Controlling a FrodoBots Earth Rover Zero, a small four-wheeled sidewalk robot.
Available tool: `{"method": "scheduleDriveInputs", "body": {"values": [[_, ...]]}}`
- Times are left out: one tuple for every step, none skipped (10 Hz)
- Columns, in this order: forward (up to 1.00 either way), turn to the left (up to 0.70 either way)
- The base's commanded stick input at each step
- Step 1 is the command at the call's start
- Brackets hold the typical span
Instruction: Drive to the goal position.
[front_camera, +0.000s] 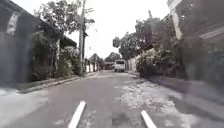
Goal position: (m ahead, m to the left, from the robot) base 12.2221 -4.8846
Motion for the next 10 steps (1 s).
{"method": "scheduleDriveInputs", "body": {"values": [[0.85,-0.31],[0.85,-0.34],[0.85,-0.34],[0.85,-0.34],[0.85,-0.14],[0.85,0.01],[0.85,0.02],[0.85,0.0],[0.85,0.0],[0.85,0.0]]}}
